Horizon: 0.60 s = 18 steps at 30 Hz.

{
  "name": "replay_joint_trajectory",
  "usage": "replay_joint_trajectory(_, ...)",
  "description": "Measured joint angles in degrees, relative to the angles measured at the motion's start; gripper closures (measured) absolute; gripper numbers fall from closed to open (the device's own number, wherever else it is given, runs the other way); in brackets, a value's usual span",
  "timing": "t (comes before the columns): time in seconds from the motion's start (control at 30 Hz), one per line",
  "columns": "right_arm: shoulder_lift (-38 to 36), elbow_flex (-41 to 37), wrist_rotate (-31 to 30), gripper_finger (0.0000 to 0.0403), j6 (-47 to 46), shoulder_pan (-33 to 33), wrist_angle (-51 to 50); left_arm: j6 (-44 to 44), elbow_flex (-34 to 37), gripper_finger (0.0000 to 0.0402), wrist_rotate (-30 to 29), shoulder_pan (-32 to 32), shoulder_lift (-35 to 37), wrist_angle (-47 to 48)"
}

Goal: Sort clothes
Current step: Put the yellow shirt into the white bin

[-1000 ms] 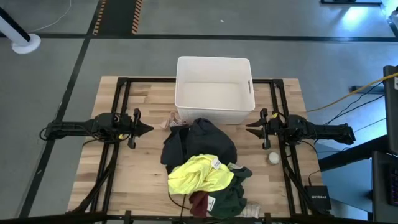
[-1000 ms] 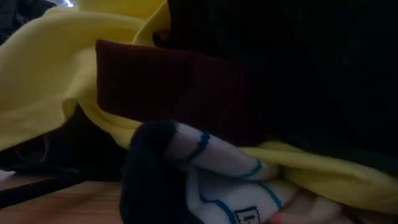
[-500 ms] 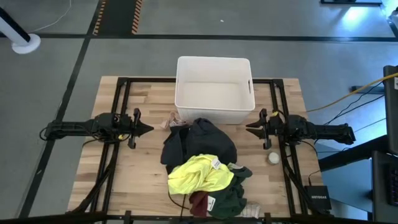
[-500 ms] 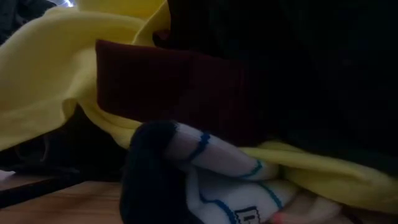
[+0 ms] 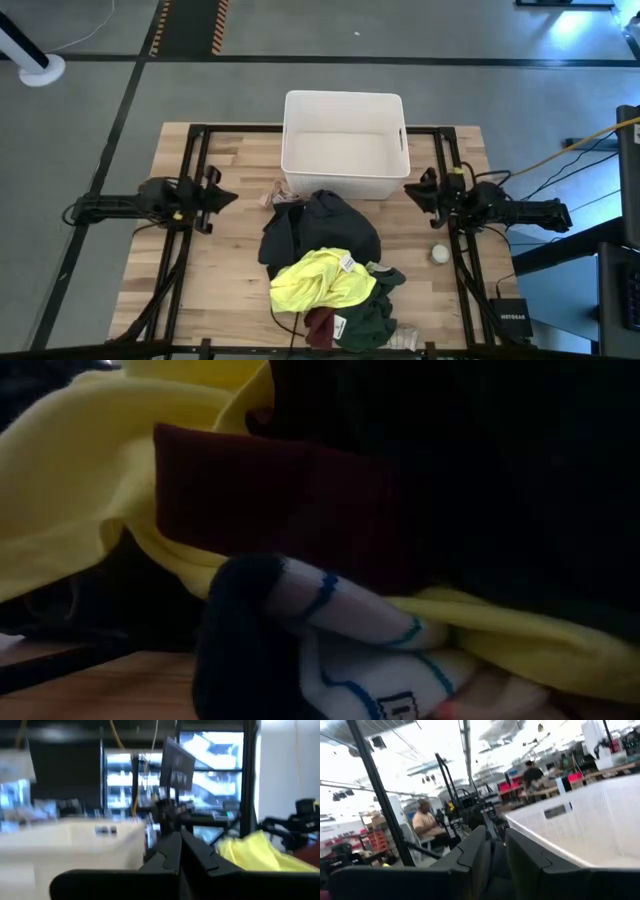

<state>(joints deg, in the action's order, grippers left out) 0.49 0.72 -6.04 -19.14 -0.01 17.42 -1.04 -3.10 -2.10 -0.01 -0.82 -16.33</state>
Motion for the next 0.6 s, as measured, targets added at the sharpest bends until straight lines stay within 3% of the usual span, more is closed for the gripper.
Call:
replay_joint_trajectory(0.13,2.1,3.3,0.0,0.0308,1.1,0.0,0.0,-3.0,-6.2,0.0402,-1.6,0.0,-4.1,1.4)
replay_joint_trajectory(0.3,9.6,10.5,0.0,0.0308,5.9,0.0,-0.1,-8.0,-17.0,0.0402,-1.7,0.0,-14.7,1.8)
replay_joint_trajectory(0.43,17.2,19.9,1.0,0.0308,10.6,0.0,-4.3,-13.3,-26.1,0.0402,-1.7,0.0,-24.3,1.4)
replay_joint_trajectory(0.6,28.8,35.2,3.8,0.0308,13.7,0.0,-16.7,-17.7,-33.3,0.0402,-1.7,0.0,-33.4,1.2)
